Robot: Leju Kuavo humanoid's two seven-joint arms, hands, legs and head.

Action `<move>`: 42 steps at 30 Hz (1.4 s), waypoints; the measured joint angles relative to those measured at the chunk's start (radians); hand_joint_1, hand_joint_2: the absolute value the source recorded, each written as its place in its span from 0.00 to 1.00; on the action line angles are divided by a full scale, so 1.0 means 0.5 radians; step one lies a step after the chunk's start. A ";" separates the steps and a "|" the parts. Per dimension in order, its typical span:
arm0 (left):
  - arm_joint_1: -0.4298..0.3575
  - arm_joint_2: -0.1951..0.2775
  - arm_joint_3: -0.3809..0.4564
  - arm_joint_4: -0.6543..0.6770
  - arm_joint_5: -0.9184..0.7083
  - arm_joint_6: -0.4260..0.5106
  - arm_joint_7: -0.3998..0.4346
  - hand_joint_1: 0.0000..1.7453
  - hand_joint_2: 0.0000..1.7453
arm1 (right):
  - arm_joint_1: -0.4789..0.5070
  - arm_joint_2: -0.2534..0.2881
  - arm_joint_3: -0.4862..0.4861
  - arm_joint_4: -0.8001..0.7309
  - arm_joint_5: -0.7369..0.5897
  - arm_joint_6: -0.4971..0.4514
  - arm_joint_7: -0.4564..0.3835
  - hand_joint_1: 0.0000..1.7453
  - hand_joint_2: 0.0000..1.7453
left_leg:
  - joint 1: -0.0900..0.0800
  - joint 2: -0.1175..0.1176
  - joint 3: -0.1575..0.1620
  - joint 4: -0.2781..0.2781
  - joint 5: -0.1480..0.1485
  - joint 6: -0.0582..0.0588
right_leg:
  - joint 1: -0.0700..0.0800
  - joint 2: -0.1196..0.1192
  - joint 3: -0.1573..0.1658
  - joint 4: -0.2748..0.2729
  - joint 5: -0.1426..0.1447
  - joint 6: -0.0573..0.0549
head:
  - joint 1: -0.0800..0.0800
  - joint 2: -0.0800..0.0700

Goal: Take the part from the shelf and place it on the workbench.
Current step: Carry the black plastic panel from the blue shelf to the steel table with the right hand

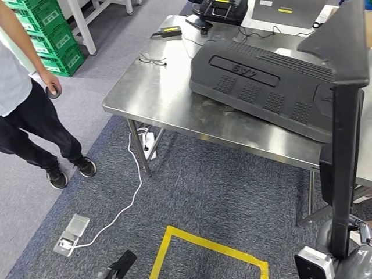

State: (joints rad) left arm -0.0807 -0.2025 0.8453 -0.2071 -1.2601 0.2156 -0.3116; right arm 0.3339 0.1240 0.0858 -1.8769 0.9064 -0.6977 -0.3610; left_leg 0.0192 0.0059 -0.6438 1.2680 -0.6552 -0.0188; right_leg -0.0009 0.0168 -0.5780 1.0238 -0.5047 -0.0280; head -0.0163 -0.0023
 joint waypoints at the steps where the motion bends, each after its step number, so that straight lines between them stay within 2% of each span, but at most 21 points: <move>1: 0.000 0.000 0.000 0.000 -0.005 0.009 0.006 0.00 1.00 | 0.000 0.000 0.000 0.000 0.002 0.000 0.002 1.00 1.00 | 0.000 -0.001 0.010 -0.093 0.093 0.003 | 0.000 0.010 0.018 0.000 -0.012 0.004 | 0.000 0.000; 3: 0.000 0.000 0.000 0.000 -0.013 0.022 0.014 0.00 1.00 | -0.001 0.000 0.000 0.001 0.004 0.000 0.005 1.00 1.00 | -0.001 -0.021 0.057 -0.314 0.264 0.013 | -0.001 0.025 0.047 0.002 -0.034 0.017 | 0.002 0.000; 4: 0.000 0.000 0.000 0.000 -0.013 0.026 0.018 0.00 1.00 | -0.002 0.000 0.001 0.002 0.004 0.000 0.006 1.00 1.00 | -0.004 -0.033 0.072 -0.385 0.303 0.022 | -0.001 0.032 0.048 0.004 -0.041 0.027 | 0.003 0.000; 9: -0.006 -0.002 0.001 0.000 -0.013 0.051 0.035 0.00 1.00 | 0.001 -0.003 0.001 0.001 0.004 0.000 0.009 1.00 1.00 | -0.006 -0.040 0.087 -0.453 0.314 0.073 | -0.009 0.035 0.035 0.032 -0.086 0.090 | 0.010 0.000; 11: -0.014 -0.005 0.001 0.000 -0.013 0.059 0.035 0.00 1.00 | -0.003 -0.005 0.002 0.000 0.004 -0.001 0.009 1.00 1.00 | 0.002 -0.029 0.103 -0.464 0.312 0.089 | -0.015 0.007 -0.044 0.200 -0.178 0.114 | 0.017 0.000; 13: -0.014 -0.006 0.001 0.000 -0.014 0.062 0.036 0.00 1.00 | -0.004 -0.006 0.003 -0.001 0.002 -0.001 0.010 1.00 1.00 | 0.002 -0.017 0.111 -0.464 0.304 0.097 | -0.023 -0.007 -0.182 0.454 -0.273 0.131 | 0.020 0.000; 14: -0.013 -0.006 0.001 0.000 -0.014 0.064 0.037 0.00 1.00 | -0.002 -0.007 0.003 0.000 0.000 -0.001 0.010 1.00 1.00 | 0.002 -0.011 0.115 -0.464 0.299 0.097 | -0.026 -0.010 -0.229 0.526 -0.279 0.136 | 0.020 0.000; 16: -0.013 -0.007 0.001 0.000 -0.014 0.067 0.037 0.00 1.00 | 0.000 -0.008 0.002 0.000 -0.002 -0.001 0.011 1.00 1.00 | 0.002 -0.003 0.131 -0.464 0.288 0.093 | -0.027 -0.019 -0.212 0.445 -0.177 0.134 | 0.020 0.000; 17: -0.013 -0.008 0.001 0.000 -0.015 0.068 0.037 0.00 1.00 | 0.000 -0.008 0.002 0.000 -0.002 -0.001 0.012 1.00 1.00 | 0.002 0.000 0.144 -0.465 0.280 0.089 | -0.025 -0.033 -0.154 0.310 -0.093 0.126 | 0.020 0.000; 19: -0.012 -0.010 0.001 0.000 -0.017 0.070 0.038 0.00 1.00 | -0.003 -0.008 0.003 -0.001 -0.004 -0.001 0.012 1.00 1.00 | -0.004 0.007 0.162 -0.465 0.266 0.074 | -0.008 -0.077 -0.049 0.079 0.006 0.103 | 0.019 0.000; 21: -0.010 -0.012 0.001 0.000 -0.017 0.071 0.039 0.00 1.00 | -0.003 -0.008 0.003 -0.002 -0.006 -0.001 0.013 1.00 1.00 | -0.008 0.021 0.169 -0.469 0.259 0.054 | 0.009 -0.095 -0.024 0.014 0.008 0.083 | 0.017 0.000; 24: -0.009 -0.015 0.001 0.000 -0.017 0.072 0.040 0.00 1.00 | 0.001 -0.008 0.001 -0.002 -0.007 -0.001 0.016 1.00 1.00 | -0.005 0.035 0.175 -0.458 0.230 0.023 | 0.001 -0.065 -0.014 -0.015 0.018 0.051 | 0.015 0.000; 26: -0.010 -0.015 0.001 0.000 -0.017 0.072 0.040 0.00 1.00 | -0.001 -0.007 0.001 -0.003 -0.007 -0.001 0.017 1.00 1.00 | -0.002 0.024 0.110 -0.303 0.132 0.012 | -0.009 -0.049 -0.004 -0.031 0.026 0.029 | 0.013 0.000; 28: -0.006 -0.015 0.001 0.000 -0.017 0.072 0.040 0.00 1.00 | -0.001 -0.007 0.001 -0.002 -0.007 -0.001 0.017 1.00 1.00 | -0.002 0.017 -0.015 -0.045 0.019 0.006 | -0.009 -0.028 -0.003 -0.032 0.024 0.021 | 0.010 0.000; 29: -0.003 -0.015 0.001 0.000 -0.017 0.072 0.041 0.00 1.00 | 0.000 -0.007 0.001 -0.002 -0.007 -0.001 0.017 1.00 1.00 | -0.001 0.015 -0.062 0.041 0.000 0.004 | -0.009 -0.015 -0.002 -0.031 0.023 0.020 | 0.010 0.000; 31: -0.001 -0.015 0.001 0.000 -0.017 0.072 0.041 0.00 1.00 | 0.002 -0.008 0.001 -0.002 -0.008 -0.001 0.019 1.00 1.00 | 0.001 0.012 -0.055 -0.005 0.079 0.005 | -0.010 0.015 0.004 -0.031 0.020 0.024 | 0.009 0.000; 34: -0.003 -0.014 0.001 0.000 -0.017 0.072 0.041 0.00 1.00 | 0.002 -0.008 0.001 -0.001 -0.011 -0.001 0.028 1.00 1.00 | 0.009 -0.038 0.103 -0.366 0.266 0.015 | -0.007 0.061 0.015 -0.019 0.007 0.046 | 0.011 0.000; 36: -0.004 -0.014 0.001 0.000 -0.017 0.072 0.040 0.00 1.00 | 0.003 -0.008 0.001 -0.001 -0.011 0.000 0.031 1.00 1.00 | 0.005 -0.067 0.141 -0.453 0.281 0.025 | -0.005 0.080 0.009 -0.011 0.004 0.067 | 0.013 0.000; 39: -0.009 -0.015 0.001 0.000 -0.016 0.072 0.039 0.00 1.00 | 0.010 -0.008 0.001 -0.002 -0.011 -0.001 0.031 1.00 1.00 | 0.002 -0.050 0.144 -0.467 0.289 0.059 | -0.016 0.077 0.002 0.002 -0.012 0.099 | 0.014 0.000; 40: -0.011 -0.015 0.001 0.000 -0.016 0.071 0.038 0.00 1.00 | 0.008 -0.008 0.001 -0.002 -0.011 -0.001 0.031 1.00 1.00 | 0.005 -0.041 0.146 -0.470 0.291 0.072 | -0.017 0.057 -0.017 0.048 -0.044 0.109 | 0.015 0.000; 42: -0.009 -0.015 0.001 0.000 -0.017 0.055 0.026 0.00 1.00 | 0.006 -0.008 0.003 -0.002 -0.011 -0.001 0.031 1.00 1.00 | 0.008 -0.025 0.147 -0.473 0.291 0.088 | -0.019 0.008 -0.114 0.264 -0.161 0.127 | 0.018 0.000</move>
State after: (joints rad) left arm -0.0853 -0.2100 0.8458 -0.2071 -1.2685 0.2430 -0.2984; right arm 0.3368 0.1200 0.0872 -1.8778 0.9008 -0.6982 -0.3457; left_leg 0.0231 -0.0064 -0.5702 1.0316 -0.5100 0.0253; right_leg -0.0106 0.0207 -0.6351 1.1556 -0.5851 0.0355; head -0.0074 -0.0023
